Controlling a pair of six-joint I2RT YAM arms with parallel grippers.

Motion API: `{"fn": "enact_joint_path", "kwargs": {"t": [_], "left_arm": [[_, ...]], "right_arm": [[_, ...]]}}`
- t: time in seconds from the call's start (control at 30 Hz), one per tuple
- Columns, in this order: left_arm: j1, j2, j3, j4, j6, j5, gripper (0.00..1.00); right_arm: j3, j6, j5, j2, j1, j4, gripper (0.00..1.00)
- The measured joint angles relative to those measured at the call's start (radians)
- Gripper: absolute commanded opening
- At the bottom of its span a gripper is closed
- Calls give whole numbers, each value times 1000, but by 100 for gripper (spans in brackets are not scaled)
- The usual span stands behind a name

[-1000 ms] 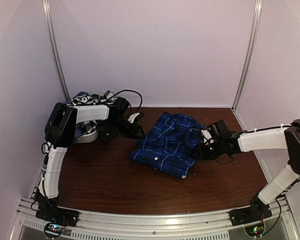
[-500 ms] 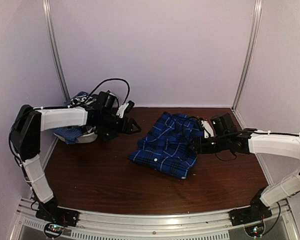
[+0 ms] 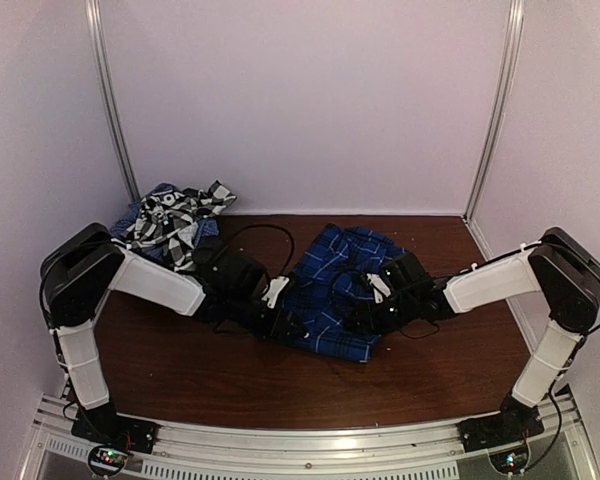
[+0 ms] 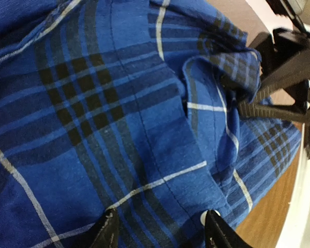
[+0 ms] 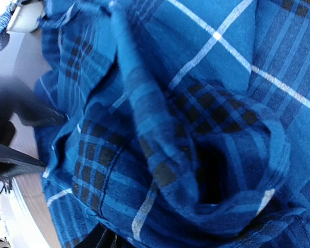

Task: Fold and stack the long sleeve shirts
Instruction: Smooth out the 2/3-rectangle-folded shirt at the center of the board.

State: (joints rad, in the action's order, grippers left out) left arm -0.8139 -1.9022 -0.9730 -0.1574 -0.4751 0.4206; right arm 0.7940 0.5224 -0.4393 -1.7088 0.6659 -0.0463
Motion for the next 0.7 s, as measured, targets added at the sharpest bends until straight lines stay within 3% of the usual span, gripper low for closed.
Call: {"fn": "enact_joint_path", "kwargs": {"t": [0.23,0.57,0.7], "left_arm": [[-54,24,90,-112,26,-136,59],[-77,46,93,-92,52,-201,59],[-84,59,104,-79,53,-209,59]], "right_arm": [[-8,-26,-34,-17,-7,-64,54],[11,-66,-26,147,23,62,59],[89,-84,-8,108,26,85,58]]}}
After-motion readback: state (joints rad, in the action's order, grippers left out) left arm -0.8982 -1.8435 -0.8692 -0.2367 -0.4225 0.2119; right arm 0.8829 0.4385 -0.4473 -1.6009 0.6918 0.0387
